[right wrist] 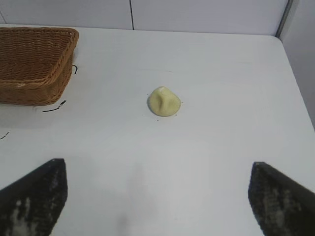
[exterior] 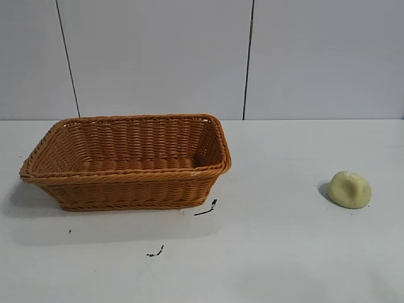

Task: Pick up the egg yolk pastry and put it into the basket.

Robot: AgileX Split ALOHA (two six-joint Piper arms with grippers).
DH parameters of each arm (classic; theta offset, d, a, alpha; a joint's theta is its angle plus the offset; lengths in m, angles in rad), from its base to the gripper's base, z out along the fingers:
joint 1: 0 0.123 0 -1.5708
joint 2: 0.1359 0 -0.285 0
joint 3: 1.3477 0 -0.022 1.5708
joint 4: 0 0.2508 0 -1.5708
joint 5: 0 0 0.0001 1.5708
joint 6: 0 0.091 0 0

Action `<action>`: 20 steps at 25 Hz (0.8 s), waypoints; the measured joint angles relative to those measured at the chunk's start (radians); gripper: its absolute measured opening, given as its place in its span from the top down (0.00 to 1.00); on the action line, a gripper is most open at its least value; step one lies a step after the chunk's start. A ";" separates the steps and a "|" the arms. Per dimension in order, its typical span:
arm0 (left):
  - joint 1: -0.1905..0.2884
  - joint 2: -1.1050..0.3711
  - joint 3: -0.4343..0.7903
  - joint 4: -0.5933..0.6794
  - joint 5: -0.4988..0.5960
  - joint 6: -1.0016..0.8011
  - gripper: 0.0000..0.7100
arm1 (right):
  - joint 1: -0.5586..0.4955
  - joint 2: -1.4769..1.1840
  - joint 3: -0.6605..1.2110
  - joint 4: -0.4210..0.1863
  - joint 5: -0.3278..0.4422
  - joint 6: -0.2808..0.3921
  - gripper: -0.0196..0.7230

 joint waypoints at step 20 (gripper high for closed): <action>0.000 0.000 0.000 0.000 0.000 0.000 0.02 | 0.000 0.390 -0.150 -0.004 -0.035 0.000 0.04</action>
